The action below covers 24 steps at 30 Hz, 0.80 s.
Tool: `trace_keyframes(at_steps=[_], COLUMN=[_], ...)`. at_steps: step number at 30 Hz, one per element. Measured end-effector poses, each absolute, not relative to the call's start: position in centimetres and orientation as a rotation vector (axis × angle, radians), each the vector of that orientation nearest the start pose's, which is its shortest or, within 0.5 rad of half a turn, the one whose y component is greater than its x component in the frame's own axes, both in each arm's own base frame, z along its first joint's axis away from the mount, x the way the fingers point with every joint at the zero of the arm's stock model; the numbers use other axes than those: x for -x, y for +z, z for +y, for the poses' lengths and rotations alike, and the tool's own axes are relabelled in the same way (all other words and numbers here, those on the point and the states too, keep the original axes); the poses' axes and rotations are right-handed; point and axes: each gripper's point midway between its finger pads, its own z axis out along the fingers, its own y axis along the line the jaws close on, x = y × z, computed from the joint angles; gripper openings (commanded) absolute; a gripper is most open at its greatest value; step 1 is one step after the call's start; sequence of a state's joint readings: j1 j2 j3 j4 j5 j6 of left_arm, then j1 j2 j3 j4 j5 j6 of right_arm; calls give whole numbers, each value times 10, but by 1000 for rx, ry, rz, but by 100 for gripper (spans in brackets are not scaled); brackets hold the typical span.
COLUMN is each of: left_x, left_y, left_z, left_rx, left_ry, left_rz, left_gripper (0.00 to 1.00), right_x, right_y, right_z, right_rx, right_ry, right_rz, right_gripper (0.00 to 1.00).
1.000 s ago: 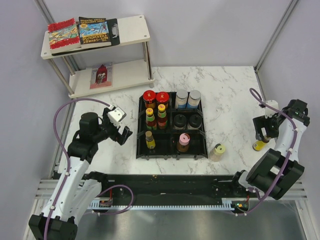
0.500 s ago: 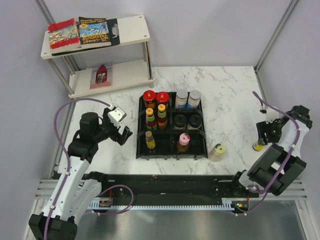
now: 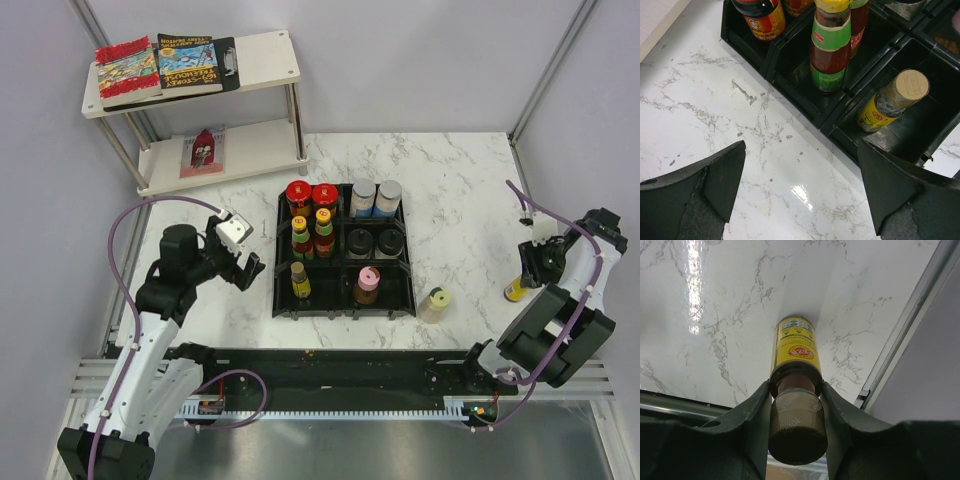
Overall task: Organize the condiment bottles
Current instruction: Pick up the bottle from the corner of the board.
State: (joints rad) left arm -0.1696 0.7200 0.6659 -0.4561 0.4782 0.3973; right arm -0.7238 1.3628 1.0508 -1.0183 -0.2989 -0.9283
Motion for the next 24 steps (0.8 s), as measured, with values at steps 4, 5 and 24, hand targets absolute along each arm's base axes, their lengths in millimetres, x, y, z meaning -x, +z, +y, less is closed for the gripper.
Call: trace_keyframes(at_steps=[4, 5, 24], left_x=[-243, -243, -243], left_y=[185, 185, 185], left_z=[-109, -109, -109], left_rx=[-841, -841, -841], left_ry=[-354, -354, -354], left_rz=[1856, 1856, 1856], left_gripper=[99, 100, 99], right_x=[-201, -201, -257], right_y=[109, 110, 214], right_z=[-151, -151, -41], right_rx=[350, 355, 786], right_ry=[49, 51, 106], right_rz=[2743, 2743, 2453], right_gripper=[0, 0, 0])
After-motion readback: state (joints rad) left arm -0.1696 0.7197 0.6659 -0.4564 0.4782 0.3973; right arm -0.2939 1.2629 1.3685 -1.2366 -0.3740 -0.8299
